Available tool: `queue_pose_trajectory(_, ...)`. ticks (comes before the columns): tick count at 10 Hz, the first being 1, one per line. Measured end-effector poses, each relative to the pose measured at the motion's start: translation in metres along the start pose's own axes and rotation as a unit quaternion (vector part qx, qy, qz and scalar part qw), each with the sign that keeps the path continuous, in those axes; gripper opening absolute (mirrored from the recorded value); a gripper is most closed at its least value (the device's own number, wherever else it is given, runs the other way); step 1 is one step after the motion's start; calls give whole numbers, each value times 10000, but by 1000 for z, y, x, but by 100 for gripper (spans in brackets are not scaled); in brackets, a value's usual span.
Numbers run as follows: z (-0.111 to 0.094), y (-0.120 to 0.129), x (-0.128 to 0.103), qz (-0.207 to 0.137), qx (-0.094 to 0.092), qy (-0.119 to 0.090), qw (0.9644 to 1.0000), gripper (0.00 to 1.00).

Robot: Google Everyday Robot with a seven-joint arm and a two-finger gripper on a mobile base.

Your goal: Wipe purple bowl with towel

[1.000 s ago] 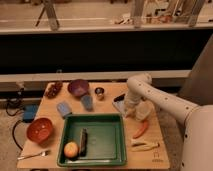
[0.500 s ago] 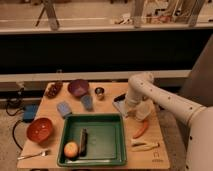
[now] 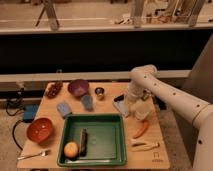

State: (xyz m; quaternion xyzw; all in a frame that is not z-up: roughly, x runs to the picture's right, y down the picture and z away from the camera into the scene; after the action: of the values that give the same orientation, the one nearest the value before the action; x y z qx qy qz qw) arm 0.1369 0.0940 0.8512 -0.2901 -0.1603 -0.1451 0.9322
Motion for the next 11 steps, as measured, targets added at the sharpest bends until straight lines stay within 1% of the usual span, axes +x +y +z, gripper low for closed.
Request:
queue_pose_trajectory(1,-3,0,1,29,100,120,9999,22)
queue_pose_trajectory(3,-9,-5,-4,-80,178,355,9992,42)
queue_pose_trajectory(4,-5,-7,-5,-135,207,528,9983,51)
queue_pose_trajectory(5,2,-9,-5,-174,219,656,9975,63)
queue_pose_trajectory(6,7,-9,-3,-176,200,681,9973,71)
queue_pose_trajectory(7,10,-10,0,-173,199,683,9973,78)
queue_pose_trajectory(8,13,-10,2,-206,207,595,9978,80)
queue_pose_trajectory(9,13,-9,3,-224,211,558,9980,80)
queue_pose_trajectory(11,17,-8,5,-279,140,505,9982,80)
